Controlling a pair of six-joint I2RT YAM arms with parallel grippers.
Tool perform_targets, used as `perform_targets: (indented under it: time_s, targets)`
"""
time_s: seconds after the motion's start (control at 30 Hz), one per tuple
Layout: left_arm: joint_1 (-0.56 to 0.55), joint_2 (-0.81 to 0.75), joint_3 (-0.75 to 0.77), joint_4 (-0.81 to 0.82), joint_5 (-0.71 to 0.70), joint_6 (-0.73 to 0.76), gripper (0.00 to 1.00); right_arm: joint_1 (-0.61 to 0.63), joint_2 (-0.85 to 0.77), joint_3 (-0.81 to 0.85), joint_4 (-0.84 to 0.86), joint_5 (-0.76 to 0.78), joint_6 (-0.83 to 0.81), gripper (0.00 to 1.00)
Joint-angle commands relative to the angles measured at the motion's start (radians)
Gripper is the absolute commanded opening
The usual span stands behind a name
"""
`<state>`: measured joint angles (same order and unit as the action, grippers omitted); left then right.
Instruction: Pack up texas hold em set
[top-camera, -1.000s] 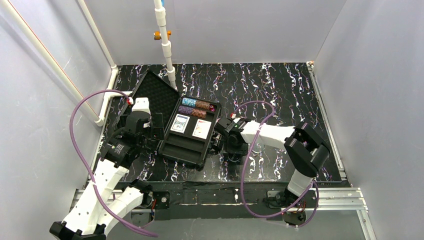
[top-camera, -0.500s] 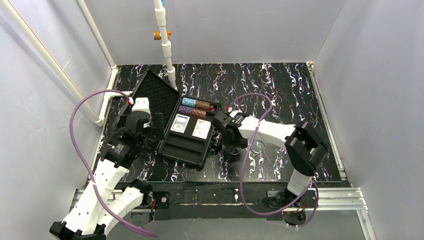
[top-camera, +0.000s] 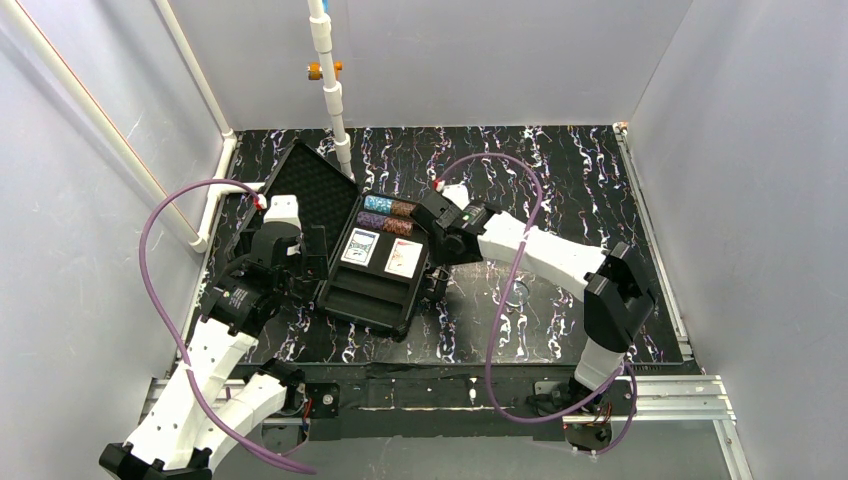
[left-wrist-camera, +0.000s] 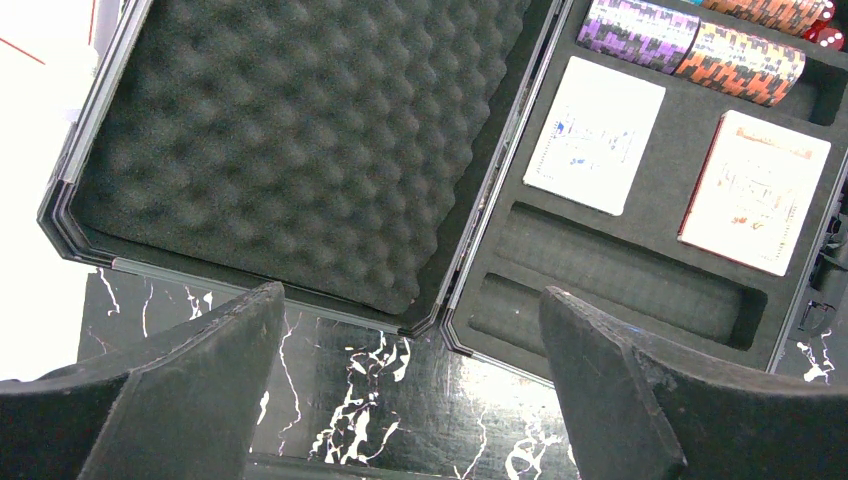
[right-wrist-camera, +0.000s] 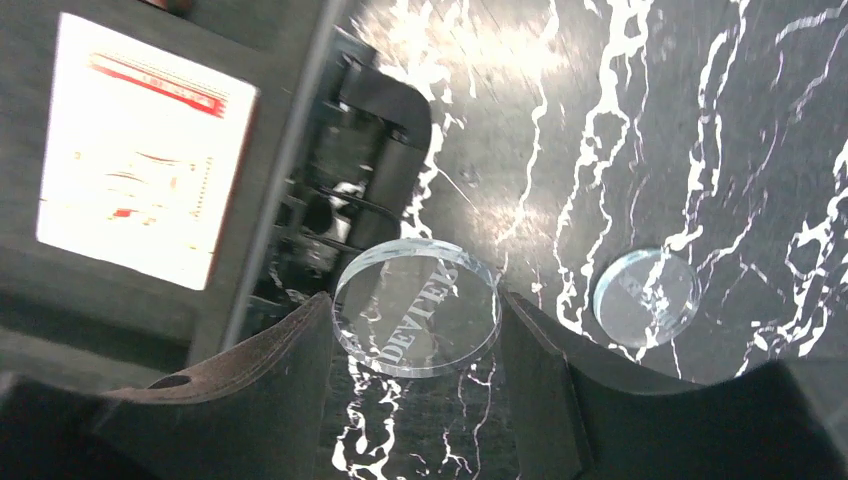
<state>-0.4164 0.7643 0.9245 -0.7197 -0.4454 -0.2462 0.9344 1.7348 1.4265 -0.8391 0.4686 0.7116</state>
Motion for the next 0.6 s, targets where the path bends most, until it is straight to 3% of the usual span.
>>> perform_targets:
  time_s: [0.0,0.57]
  targets:
    - [-0.001,-0.006,-0.009,-0.014,-0.030,-0.002,0.98,0.012,0.013,0.133,0.002,0.020,-0.100,0.36]
    - [-0.001,-0.074,-0.012,-0.018,-0.139,-0.025,0.98,0.137,0.283,0.492,0.040,-0.075,-0.195,0.36]
